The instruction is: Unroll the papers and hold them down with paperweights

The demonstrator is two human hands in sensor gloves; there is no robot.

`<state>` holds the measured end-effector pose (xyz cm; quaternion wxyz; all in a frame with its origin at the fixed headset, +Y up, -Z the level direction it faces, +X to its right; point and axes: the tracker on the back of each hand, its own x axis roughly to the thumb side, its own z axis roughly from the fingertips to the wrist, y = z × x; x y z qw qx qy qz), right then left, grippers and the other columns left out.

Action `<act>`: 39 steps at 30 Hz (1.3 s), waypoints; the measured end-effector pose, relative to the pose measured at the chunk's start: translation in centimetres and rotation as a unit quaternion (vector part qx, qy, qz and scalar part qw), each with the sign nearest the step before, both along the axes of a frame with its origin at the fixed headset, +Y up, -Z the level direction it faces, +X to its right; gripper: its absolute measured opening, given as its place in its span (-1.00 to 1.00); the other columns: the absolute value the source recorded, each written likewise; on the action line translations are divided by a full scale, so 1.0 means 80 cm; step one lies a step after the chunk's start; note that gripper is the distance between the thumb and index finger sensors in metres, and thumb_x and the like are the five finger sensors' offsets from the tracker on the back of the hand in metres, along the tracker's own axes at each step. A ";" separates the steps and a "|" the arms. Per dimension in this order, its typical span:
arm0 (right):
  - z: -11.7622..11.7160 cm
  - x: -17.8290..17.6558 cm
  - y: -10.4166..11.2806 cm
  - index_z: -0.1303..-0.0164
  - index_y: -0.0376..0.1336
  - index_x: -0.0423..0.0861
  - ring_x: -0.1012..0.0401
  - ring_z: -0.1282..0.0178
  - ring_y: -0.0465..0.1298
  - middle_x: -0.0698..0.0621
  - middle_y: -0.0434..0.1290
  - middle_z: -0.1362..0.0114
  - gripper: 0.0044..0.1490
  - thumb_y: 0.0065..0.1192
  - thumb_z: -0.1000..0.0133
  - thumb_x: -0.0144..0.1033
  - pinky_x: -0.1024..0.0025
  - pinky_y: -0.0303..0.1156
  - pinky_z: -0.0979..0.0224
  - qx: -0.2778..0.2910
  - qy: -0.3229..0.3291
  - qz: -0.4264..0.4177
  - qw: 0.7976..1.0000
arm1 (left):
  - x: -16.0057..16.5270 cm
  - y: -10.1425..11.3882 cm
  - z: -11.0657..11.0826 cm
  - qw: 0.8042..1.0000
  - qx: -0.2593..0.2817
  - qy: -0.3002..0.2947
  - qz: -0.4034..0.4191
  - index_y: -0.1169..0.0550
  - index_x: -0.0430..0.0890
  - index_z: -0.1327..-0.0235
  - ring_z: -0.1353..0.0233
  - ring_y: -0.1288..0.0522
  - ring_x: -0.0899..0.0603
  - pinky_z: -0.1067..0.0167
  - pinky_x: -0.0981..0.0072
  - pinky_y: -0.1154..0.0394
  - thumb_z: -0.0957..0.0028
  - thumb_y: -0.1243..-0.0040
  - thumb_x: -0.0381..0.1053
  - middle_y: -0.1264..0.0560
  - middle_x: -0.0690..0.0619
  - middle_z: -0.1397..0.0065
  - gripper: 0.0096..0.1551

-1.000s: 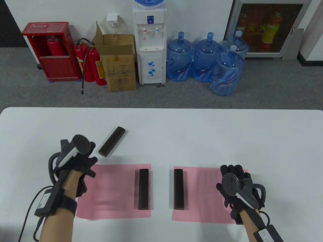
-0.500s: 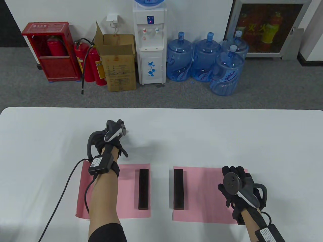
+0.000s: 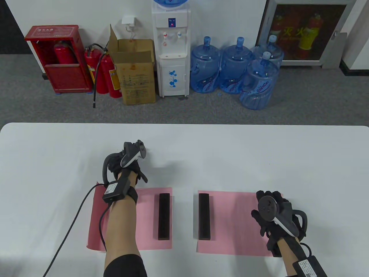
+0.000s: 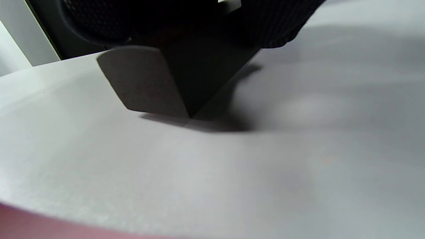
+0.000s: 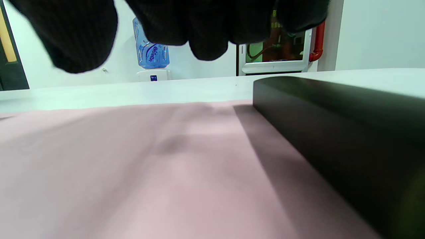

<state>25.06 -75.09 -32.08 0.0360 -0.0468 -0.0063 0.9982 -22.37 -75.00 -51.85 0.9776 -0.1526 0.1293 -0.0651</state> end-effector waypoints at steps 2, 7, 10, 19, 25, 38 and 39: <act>0.000 0.001 0.000 -0.54 0.13 0.07 -0.04 -0.68 0.16 -0.01 0.19 -0.61 -0.03 0.26 0.12 0.15 -0.14 0.12 -0.61 0.000 -0.001 -0.001 1.000 | -0.001 0.019 0.011 1.000 0.014 -0.017 0.005 0.14 0.62 -0.37 -0.29 -0.55 -0.27 -0.28 -0.23 -0.41 -0.10 -0.10 0.08 -0.31 -0.20 -0.57 -0.12; 0.001 0.000 0.003 -0.53 0.13 0.07 -0.03 -0.68 0.17 -0.01 0.19 -0.61 -0.03 0.26 0.12 0.15 -0.14 0.12 -0.61 0.006 0.003 -0.007 1.000 | -0.010 0.084 0.057 0.997 0.059 -0.050 0.021 -0.05 0.63 -0.41 -0.23 -0.59 -0.22 -0.26 -0.18 -0.46 -0.10 -0.04 0.13 -0.31 -0.24 -0.53 -0.28; 0.001 -0.001 0.006 -0.53 0.15 0.07 -0.04 -0.67 0.18 0.00 0.21 -0.60 -0.04 0.26 0.12 0.15 -0.14 0.13 -0.60 0.015 0.011 -0.020 1.000 | -0.025 0.116 0.094 0.994 0.070 -0.058 0.058 -0.11 0.58 -0.44 -0.20 -0.62 -0.19 -0.27 -0.16 -0.49 -0.10 -0.07 0.14 -0.35 -0.25 -0.50 -0.30; 0.004 -0.006 0.008 -0.52 0.16 0.06 -0.04 -0.65 0.20 -0.02 0.23 -0.59 -0.04 0.25 0.13 0.17 -0.14 0.16 -0.58 0.018 0.037 -0.037 0.998 | -0.053 0.122 0.193 0.992 0.084 -0.080 0.058 -0.22 0.53 -0.46 -0.13 -0.69 -0.20 -0.25 -0.17 -0.53 -0.06 -0.19 0.18 -0.46 -0.25 -0.43 -0.30; 0.006 -0.005 0.007 -0.52 0.17 0.07 -0.04 -0.65 0.20 -0.01 0.23 -0.59 -0.04 0.25 0.13 0.17 -0.14 0.16 -0.58 0.016 0.043 -0.043 0.998 | -0.070 0.072 0.223 0.997 0.035 -0.062 0.010 -0.24 0.54 -0.46 -0.09 -0.68 -0.18 -0.25 -0.18 -0.50 -0.05 -0.18 0.22 -0.50 -0.21 -0.42 -0.30; 0.006 -0.002 0.006 -0.52 0.17 0.06 -0.05 -0.66 0.20 -0.01 0.23 -0.59 -0.04 0.25 0.12 0.16 -0.14 0.15 -0.58 0.003 0.037 -0.048 0.998 | -0.122 0.005 0.234 0.998 -0.049 -0.002 -0.030 -0.23 0.56 -0.45 -0.13 -0.63 -0.19 -0.28 -0.20 -0.44 -0.04 -0.16 0.25 -0.50 -0.17 -0.43 -0.31; 0.007 -0.002 0.006 -0.52 0.17 0.06 -0.05 -0.66 0.20 -0.02 0.23 -0.59 -0.04 0.25 0.12 0.16 -0.14 0.15 -0.58 0.003 0.038 -0.048 0.998 | -0.124 0.003 0.235 0.998 -0.053 -0.001 -0.030 -0.23 0.57 -0.45 -0.14 -0.63 -0.19 -0.28 -0.20 -0.44 -0.04 -0.16 0.25 -0.50 -0.16 -0.44 -0.31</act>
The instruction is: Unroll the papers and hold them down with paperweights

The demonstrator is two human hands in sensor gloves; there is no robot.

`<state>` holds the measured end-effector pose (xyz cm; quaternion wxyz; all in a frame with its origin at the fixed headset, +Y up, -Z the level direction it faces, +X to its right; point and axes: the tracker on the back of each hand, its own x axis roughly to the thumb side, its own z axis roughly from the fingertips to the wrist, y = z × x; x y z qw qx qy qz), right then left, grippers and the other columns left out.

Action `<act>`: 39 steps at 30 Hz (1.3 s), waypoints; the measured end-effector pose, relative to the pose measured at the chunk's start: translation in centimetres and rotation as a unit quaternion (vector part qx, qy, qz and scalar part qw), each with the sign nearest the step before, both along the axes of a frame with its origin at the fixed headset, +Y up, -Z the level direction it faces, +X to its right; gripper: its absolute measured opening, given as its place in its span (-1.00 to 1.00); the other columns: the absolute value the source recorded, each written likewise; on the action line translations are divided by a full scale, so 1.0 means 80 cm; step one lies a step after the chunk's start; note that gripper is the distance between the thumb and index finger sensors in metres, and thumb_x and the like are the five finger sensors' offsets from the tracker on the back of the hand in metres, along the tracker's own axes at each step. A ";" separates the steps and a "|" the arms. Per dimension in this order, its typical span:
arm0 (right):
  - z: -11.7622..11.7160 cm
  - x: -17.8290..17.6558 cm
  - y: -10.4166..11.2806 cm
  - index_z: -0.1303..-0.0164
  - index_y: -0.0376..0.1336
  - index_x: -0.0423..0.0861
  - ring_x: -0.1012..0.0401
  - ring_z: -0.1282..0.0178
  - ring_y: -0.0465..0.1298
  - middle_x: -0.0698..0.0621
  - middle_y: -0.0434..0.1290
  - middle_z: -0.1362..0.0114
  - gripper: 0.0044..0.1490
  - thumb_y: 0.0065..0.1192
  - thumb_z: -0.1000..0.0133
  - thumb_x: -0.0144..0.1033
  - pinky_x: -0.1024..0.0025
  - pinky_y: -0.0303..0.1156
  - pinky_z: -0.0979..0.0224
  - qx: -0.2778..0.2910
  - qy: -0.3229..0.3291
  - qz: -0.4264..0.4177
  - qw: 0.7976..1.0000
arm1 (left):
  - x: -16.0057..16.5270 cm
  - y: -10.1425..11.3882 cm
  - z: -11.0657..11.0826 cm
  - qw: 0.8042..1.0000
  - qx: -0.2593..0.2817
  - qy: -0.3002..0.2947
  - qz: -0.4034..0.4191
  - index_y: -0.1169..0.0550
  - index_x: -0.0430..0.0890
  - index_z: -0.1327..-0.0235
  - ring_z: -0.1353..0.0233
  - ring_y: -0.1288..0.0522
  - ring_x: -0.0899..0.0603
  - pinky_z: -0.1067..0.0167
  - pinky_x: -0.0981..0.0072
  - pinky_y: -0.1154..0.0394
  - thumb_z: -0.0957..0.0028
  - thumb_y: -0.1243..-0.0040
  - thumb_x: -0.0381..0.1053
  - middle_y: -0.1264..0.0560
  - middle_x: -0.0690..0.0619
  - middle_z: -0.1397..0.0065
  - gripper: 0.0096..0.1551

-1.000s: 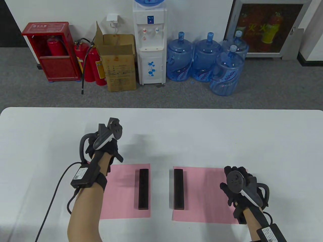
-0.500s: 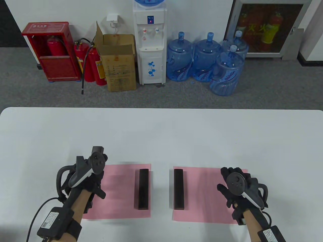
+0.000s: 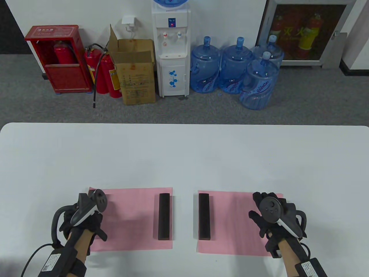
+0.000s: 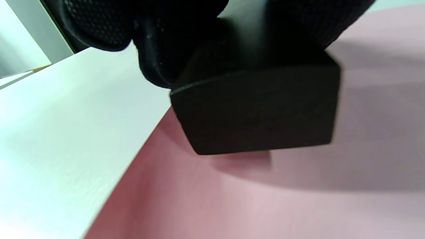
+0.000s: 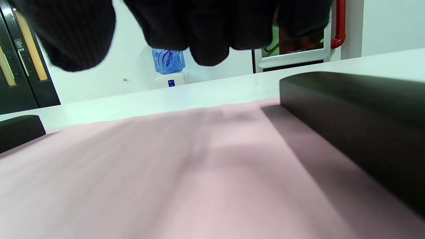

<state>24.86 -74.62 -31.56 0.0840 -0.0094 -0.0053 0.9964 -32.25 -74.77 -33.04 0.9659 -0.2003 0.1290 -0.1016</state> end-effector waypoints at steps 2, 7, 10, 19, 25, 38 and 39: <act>0.000 0.000 0.000 -0.52 0.17 0.06 -0.05 -0.66 0.20 -0.02 0.23 -0.59 -0.04 0.25 0.12 0.16 -0.14 0.15 -0.58 -0.003 0.001 0.000 1.000 | -0.003 -0.004 0.002 1.000 -0.004 0.001 -0.002 -0.22 0.56 -0.46 -0.15 -0.62 -0.19 -0.29 -0.20 -0.43 -0.05 -0.15 0.25 -0.49 -0.17 -0.44 -0.31; 0.000 -0.001 0.000 -0.52 0.17 0.06 -0.05 -0.65 0.20 -0.02 0.23 -0.59 -0.05 0.25 0.12 0.16 -0.14 0.16 -0.58 -0.007 0.001 0.003 1.000 | -0.002 -0.015 0.008 1.000 -0.019 0.003 -0.012 -0.17 0.55 -0.48 -0.18 -0.61 -0.20 -0.31 -0.21 -0.42 -0.06 -0.13 0.24 -0.46 -0.18 -0.47 -0.29; 0.001 -0.001 0.000 -0.52 0.17 0.06 -0.05 -0.65 0.21 -0.02 0.24 -0.59 -0.05 0.24 0.12 0.16 -0.14 0.16 -0.58 -0.009 0.001 0.002 1.000 | 0.003 -0.017 0.010 0.999 -0.019 -0.004 -0.033 -0.10 0.54 -0.48 -0.19 -0.60 -0.20 -0.31 -0.22 -0.41 -0.07 -0.12 0.23 -0.45 -0.18 -0.48 -0.26; 0.000 -0.001 -0.001 -0.52 0.17 0.06 -0.05 -0.65 0.21 -0.02 0.24 -0.59 -0.05 0.25 0.12 0.16 -0.14 0.16 -0.57 -0.010 0.000 -0.002 1.000 | 0.019 0.035 0.015 0.996 0.045 -0.066 -0.048 0.05 0.51 -0.51 -0.63 -0.28 -0.38 -0.48 -0.35 -0.21 -0.06 -0.05 0.30 -0.09 -0.10 -0.78 -0.17; 0.000 -0.001 -0.001 -0.52 0.17 0.06 -0.05 -0.65 0.21 -0.02 0.23 -0.59 -0.05 0.24 0.12 0.16 -0.15 0.16 -0.58 -0.010 -0.002 0.000 1.000 | 0.064 0.069 0.021 0.972 0.170 -0.088 0.140 -0.02 0.46 -0.56 -0.64 -0.29 -0.37 -0.48 -0.37 -0.20 -0.07 -0.01 0.32 -0.14 -0.11 -0.77 -0.21; 0.000 -0.019 -0.008 -0.52 0.17 0.05 -0.05 -0.65 0.21 -0.03 0.24 -0.59 -0.05 0.24 0.11 0.17 -0.15 0.16 -0.57 -0.016 0.022 0.020 0.999 | 0.137 -0.004 0.013 0.970 0.123 -0.138 0.157 -0.03 0.44 -0.58 -0.65 -0.27 -0.38 -0.48 -0.38 -0.20 -0.07 0.01 0.34 -0.14 -0.11 -0.78 -0.20; 0.000 -0.019 -0.008 -0.52 0.17 0.06 -0.05 -0.65 0.21 -0.03 0.24 -0.59 -0.05 0.24 0.11 0.17 -0.15 0.16 -0.57 -0.016 0.021 0.022 0.999 | 0.135 -0.005 0.014 0.971 0.116 -0.135 0.159 -0.02 0.44 -0.58 -0.66 -0.26 -0.39 -0.48 -0.38 -0.19 -0.07 0.02 0.34 -0.14 -0.11 -0.78 -0.21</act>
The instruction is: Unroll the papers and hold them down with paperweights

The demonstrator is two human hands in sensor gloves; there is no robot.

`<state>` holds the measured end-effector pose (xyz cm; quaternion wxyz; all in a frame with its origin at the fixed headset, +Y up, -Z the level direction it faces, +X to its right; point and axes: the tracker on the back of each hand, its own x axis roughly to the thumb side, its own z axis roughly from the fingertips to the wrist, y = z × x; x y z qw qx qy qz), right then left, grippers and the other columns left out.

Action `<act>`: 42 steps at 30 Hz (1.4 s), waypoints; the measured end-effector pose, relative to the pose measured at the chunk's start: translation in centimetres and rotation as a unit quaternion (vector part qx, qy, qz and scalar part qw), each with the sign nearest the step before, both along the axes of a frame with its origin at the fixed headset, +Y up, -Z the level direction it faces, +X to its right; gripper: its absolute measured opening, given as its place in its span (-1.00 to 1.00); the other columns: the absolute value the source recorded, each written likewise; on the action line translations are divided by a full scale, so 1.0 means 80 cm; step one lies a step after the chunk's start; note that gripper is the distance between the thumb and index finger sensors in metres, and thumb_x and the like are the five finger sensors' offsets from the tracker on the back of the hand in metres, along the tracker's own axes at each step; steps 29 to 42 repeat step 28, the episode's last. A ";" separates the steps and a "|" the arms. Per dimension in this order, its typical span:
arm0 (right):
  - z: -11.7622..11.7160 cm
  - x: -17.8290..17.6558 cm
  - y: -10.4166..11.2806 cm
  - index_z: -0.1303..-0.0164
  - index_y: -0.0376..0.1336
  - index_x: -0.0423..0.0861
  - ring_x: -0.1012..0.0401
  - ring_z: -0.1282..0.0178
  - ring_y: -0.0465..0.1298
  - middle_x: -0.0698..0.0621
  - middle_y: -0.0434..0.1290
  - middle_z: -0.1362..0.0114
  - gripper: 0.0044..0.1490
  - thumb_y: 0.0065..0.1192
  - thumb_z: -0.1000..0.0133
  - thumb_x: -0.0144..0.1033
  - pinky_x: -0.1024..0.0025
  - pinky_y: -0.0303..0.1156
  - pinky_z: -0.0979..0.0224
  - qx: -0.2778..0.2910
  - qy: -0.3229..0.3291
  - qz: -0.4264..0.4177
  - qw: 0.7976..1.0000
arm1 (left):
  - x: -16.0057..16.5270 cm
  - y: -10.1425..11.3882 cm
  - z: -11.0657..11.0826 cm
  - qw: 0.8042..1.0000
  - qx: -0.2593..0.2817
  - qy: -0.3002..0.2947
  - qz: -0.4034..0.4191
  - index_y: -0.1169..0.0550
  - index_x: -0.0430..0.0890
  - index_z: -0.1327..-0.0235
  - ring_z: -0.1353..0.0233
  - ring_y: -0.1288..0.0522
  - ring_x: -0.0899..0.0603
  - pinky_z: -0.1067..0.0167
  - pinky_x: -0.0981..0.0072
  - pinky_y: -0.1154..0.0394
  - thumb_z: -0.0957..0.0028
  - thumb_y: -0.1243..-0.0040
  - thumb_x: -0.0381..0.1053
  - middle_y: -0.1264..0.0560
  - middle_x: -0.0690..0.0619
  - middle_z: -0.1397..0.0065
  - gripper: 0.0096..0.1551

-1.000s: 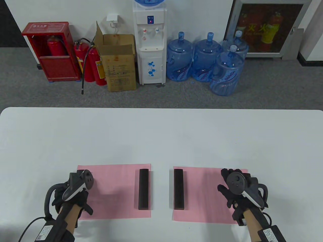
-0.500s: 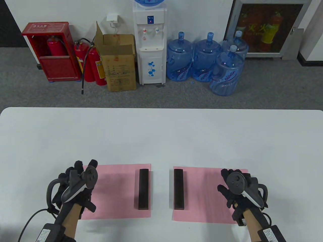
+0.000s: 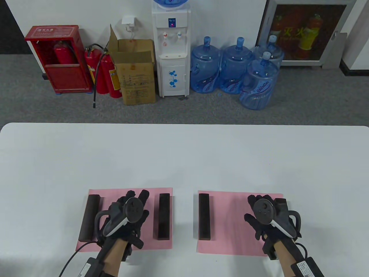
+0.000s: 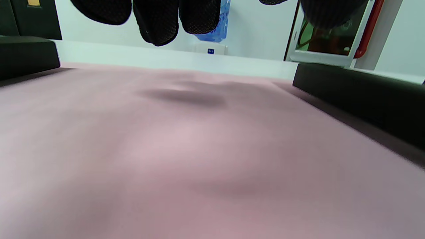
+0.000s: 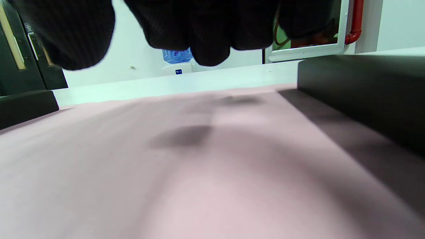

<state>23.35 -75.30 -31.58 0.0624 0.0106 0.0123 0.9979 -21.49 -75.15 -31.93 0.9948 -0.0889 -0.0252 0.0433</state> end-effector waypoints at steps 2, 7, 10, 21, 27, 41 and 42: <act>0.000 0.000 0.000 -0.52 0.17 0.06 -0.05 -0.65 0.21 -0.03 0.23 -0.59 -0.05 0.24 0.11 0.17 -0.15 0.16 -0.57 -0.001 -0.002 0.000 1.000 | -0.002 -0.002 0.001 1.000 -0.002 -0.002 0.011 -0.03 0.44 -0.59 -0.66 -0.26 -0.40 -0.48 -0.39 -0.18 -0.07 0.02 0.34 -0.14 -0.12 -0.78 -0.21; 0.000 0.001 -0.001 -0.52 0.17 0.05 -0.05 -0.65 0.21 -0.03 0.24 -0.59 -0.05 0.24 0.11 0.17 -0.15 0.16 -0.57 -0.002 -0.004 -0.010 1.000 | 0.001 -0.003 0.000 1.000 -0.016 -0.006 0.003 -0.02 0.45 -0.58 -0.67 -0.24 -0.40 -0.50 -0.39 -0.17 -0.07 0.02 0.35 -0.12 -0.12 -0.79 -0.21; 0.000 0.003 -0.002 -0.52 0.17 0.05 -0.06 -0.65 0.20 -0.03 0.23 -0.59 -0.05 0.24 0.11 0.17 -0.15 0.16 -0.57 -0.004 -0.008 -0.012 1.000 | 0.001 -0.004 0.001 1.000 -0.022 -0.009 0.007 -0.03 0.45 -0.58 -0.69 -0.21 -0.39 -0.50 -0.40 -0.16 -0.07 0.02 0.35 -0.12 -0.12 -0.79 -0.21; 0.000 0.009 -0.006 -0.52 0.17 0.05 -0.06 -0.65 0.20 -0.03 0.23 -0.59 -0.05 0.24 0.11 0.17 -0.15 0.15 -0.57 -0.015 -0.020 -0.016 1.000 | 0.000 -0.006 0.003 0.999 -0.030 -0.013 0.015 -0.04 0.44 -0.58 -0.68 -0.21 -0.40 -0.50 -0.40 -0.15 -0.07 0.02 0.35 -0.12 -0.12 -0.79 -0.22; 0.000 0.011 -0.006 -0.52 0.17 0.05 -0.06 -0.65 0.20 -0.03 0.23 -0.59 -0.05 0.24 0.11 0.16 -0.15 0.15 -0.57 -0.019 -0.025 -0.019 0.999 | -0.005 -0.006 0.006 0.999 -0.034 -0.008 0.021 -0.04 0.44 -0.59 -0.68 -0.21 -0.41 -0.50 -0.41 -0.15 -0.08 0.02 0.35 -0.12 -0.12 -0.79 -0.21; 0.000 0.012 -0.006 -0.52 0.17 0.05 -0.06 -0.65 0.20 -0.03 0.23 -0.59 -0.05 0.24 0.11 0.16 -0.15 0.15 -0.57 -0.019 -0.026 -0.019 0.999 | -0.006 -0.006 0.006 0.999 -0.035 -0.006 0.022 -0.04 0.44 -0.59 -0.68 -0.21 -0.41 -0.50 -0.41 -0.15 -0.08 0.02 0.34 -0.13 -0.12 -0.79 -0.22; 0.000 0.012 -0.006 -0.52 0.17 0.05 -0.06 -0.65 0.20 -0.03 0.23 -0.59 -0.05 0.24 0.11 0.16 -0.15 0.15 -0.57 -0.019 -0.026 -0.019 0.999 | -0.006 -0.006 0.006 0.999 -0.035 -0.006 0.022 -0.04 0.44 -0.59 -0.68 -0.21 -0.41 -0.50 -0.41 -0.15 -0.08 0.02 0.34 -0.13 -0.12 -0.79 -0.22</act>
